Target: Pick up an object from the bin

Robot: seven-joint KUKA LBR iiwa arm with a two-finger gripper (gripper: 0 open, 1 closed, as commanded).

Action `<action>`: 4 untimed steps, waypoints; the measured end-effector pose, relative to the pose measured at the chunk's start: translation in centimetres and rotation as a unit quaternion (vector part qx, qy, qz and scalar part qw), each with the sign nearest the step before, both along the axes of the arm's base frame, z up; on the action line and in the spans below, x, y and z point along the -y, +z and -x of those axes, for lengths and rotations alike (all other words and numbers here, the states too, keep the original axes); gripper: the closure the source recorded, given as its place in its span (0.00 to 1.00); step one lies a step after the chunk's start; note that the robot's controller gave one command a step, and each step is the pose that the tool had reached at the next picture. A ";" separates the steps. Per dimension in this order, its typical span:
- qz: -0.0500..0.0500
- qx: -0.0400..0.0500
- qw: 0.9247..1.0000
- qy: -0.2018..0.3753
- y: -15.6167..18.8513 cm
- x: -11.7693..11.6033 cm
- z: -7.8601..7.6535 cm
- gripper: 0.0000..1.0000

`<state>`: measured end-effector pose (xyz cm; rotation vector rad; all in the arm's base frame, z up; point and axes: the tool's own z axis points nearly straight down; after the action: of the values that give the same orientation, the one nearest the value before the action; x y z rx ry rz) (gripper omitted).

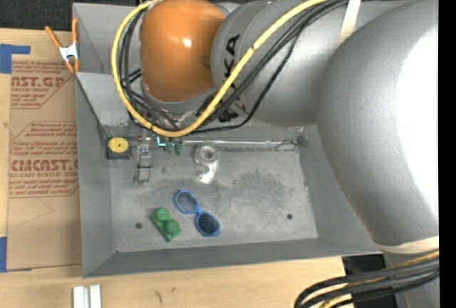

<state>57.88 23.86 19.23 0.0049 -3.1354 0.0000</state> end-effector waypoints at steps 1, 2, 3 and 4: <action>-0.001 0.001 0.944 0.331 -9.2 5.1 5.4 0.00; -0.001 0.007 0.911 0.412 -12.0 5.5 8.4 0.00; -0.001 0.005 0.911 0.412 -11.8 5.6 8.4 1.00; -0.001 0.008 0.911 0.412 2.2 7.1 7.3 1.00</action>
Offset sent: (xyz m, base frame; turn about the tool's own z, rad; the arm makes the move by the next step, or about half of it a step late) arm -0.0531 -0.0511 -0.0900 -0.6749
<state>50.56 16.79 21.41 1.3042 -2.8700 0.0011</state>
